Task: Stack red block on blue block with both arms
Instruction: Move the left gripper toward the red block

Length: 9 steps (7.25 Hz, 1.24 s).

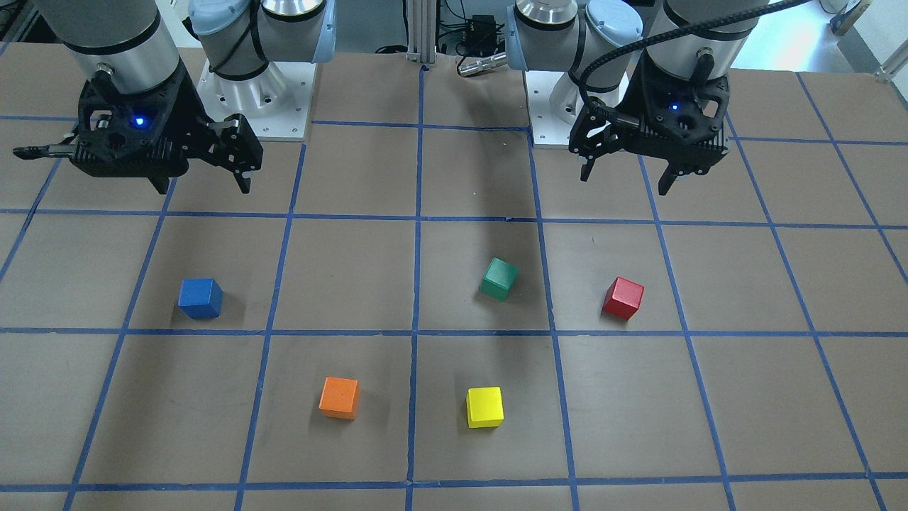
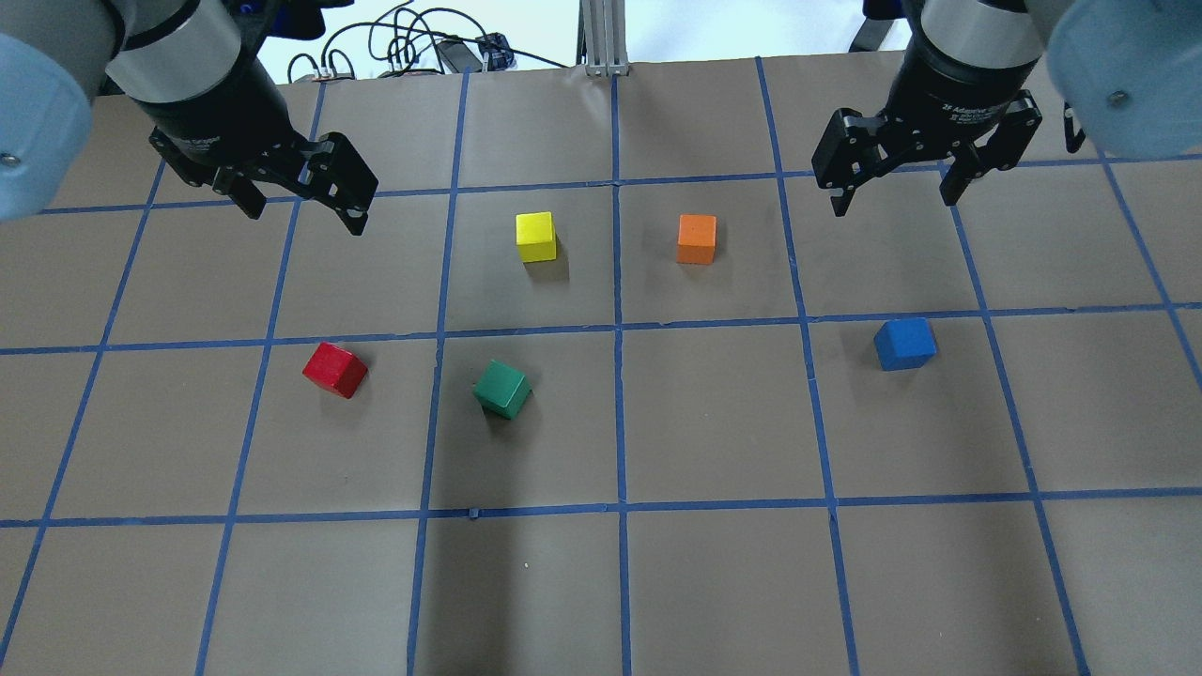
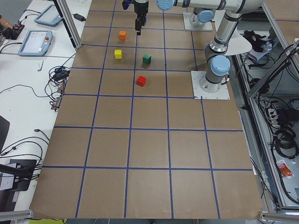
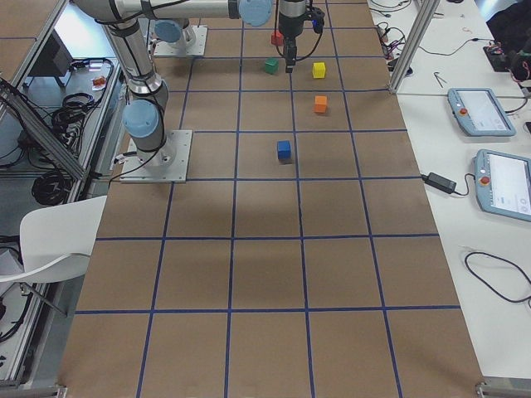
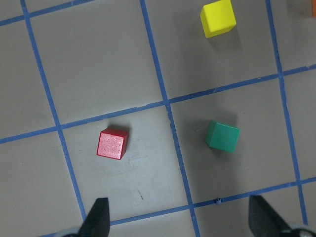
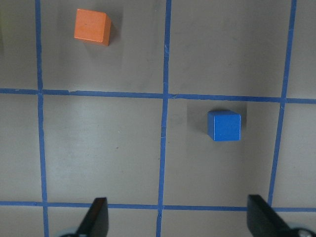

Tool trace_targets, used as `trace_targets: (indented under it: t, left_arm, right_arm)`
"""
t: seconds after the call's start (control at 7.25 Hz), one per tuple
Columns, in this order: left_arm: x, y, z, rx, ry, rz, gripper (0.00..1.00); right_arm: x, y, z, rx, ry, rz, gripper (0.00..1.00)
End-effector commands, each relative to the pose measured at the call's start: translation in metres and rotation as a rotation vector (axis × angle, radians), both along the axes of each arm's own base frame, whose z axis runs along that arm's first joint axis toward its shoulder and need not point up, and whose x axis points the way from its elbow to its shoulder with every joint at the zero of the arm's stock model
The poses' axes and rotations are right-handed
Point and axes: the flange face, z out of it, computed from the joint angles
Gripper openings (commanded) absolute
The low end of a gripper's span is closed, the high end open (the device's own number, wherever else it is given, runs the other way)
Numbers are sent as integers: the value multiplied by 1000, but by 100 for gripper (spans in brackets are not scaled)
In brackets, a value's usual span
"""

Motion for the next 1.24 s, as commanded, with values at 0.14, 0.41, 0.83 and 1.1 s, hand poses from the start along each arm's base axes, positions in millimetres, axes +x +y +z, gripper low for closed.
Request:
trace_targets:
  t: [0.14, 0.41, 0.83, 1.1]
  left_arm:
    - [0, 2, -1, 11, -3, -1, 100]
    - [0, 4, -1, 12, -3, 1, 100]
    - [0, 7, -5, 21, -4, -2, 100]
    - [0, 6, -21, 53, -4, -4, 100]
  right_arm:
    - [0, -1, -1, 1, 0, 0, 100]
    - [0, 0, 0, 2, 0, -1, 100]
    - [0, 1, 1, 4, -1, 2, 100]
    - [1, 3, 3, 1, -3, 3, 100]
